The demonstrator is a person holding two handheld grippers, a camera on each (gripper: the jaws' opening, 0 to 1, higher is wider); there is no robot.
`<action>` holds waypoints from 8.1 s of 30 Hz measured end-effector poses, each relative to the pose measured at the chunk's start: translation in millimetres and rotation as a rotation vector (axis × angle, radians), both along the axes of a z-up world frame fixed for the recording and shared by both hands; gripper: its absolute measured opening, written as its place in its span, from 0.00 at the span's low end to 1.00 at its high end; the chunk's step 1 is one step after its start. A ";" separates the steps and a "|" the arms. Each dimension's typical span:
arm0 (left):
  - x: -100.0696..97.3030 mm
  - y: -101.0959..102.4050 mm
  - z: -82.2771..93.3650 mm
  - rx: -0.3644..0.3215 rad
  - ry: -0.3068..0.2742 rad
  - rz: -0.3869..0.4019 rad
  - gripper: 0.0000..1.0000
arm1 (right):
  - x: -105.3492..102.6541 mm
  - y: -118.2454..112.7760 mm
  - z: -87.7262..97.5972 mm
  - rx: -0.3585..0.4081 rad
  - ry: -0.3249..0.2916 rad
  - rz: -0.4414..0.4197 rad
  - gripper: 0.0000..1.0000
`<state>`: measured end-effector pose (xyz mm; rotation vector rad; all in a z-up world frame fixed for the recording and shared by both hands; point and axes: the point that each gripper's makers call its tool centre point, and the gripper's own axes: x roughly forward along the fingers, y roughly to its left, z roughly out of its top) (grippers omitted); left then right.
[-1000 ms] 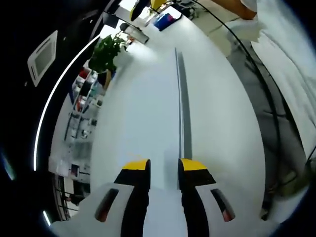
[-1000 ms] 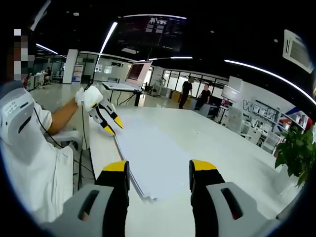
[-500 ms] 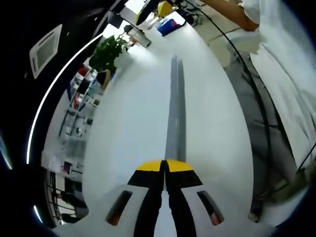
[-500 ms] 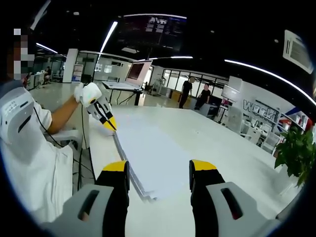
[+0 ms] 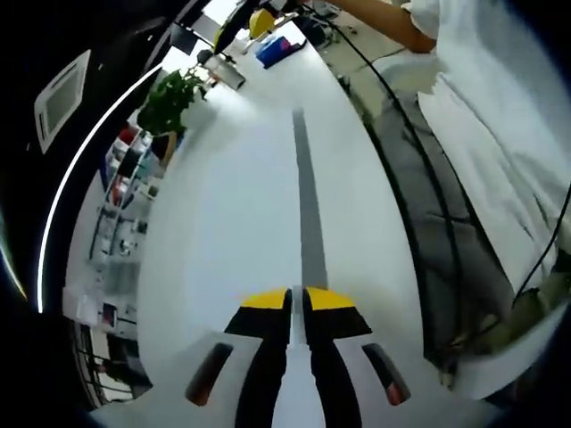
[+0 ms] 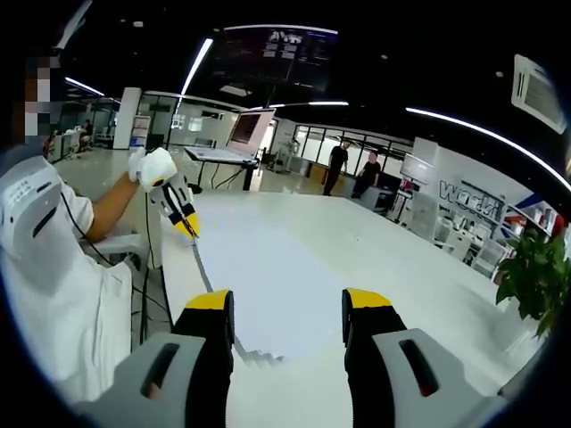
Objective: Grasp the top corner of one sheet in the document stack and pull a single sheet out from the document stack, separating that one sheet from the rest and lifting it clear until the single sheet is fully removed from the stack
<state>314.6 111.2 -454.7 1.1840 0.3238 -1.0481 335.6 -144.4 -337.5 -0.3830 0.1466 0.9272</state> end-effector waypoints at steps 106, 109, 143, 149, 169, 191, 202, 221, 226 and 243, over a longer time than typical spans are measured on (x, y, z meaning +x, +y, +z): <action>8.4 -41.5 126.5 -0.733 -0.052 0.171 0.03 | -3.7 1.2 -1.0 -0.011 -0.006 0.008 0.48; 8.0 -35.4 135.2 -0.740 -0.098 0.182 0.03 | -3.8 1.0 -1.1 -0.012 -0.006 0.007 0.48; -47.2 15.3 252.5 -1.396 0.070 0.141 0.02 | -2.4 0.9 -0.4 -0.017 -0.007 0.006 0.48; -21.6 41.1 238.9 -1.414 0.101 0.248 0.02 | -2.7 1.9 -1.3 -0.021 -0.006 0.008 0.48; 69.6 105.4 149.3 -1.202 0.040 0.672 0.02 | -1.9 2.2 -3.1 -0.030 -0.005 0.009 0.48; 97.3 153.5 97.1 -1.009 0.016 0.855 0.03 | -1.2 1.5 -3.3 -0.034 -0.005 0.004 0.48; 101.6 176.6 88.1 -0.990 0.019 0.897 0.03 | -1.7 1.1 -3.9 -0.032 -0.006 0.001 0.48; 101.9 211.8 60.7 -0.913 0.027 0.967 0.03 | -3.1 1.3 -5.6 -0.042 -0.004 0.008 0.48; 105.5 213.7 52.1 -0.892 0.039 0.976 0.03 | -3.5 2.2 -4.8 -0.042 -0.005 0.010 0.48; 112.8 231.4 38.4 -0.911 0.059 1.047 0.03 | -4.0 2.1 -3.9 -0.047 -0.008 0.015 0.48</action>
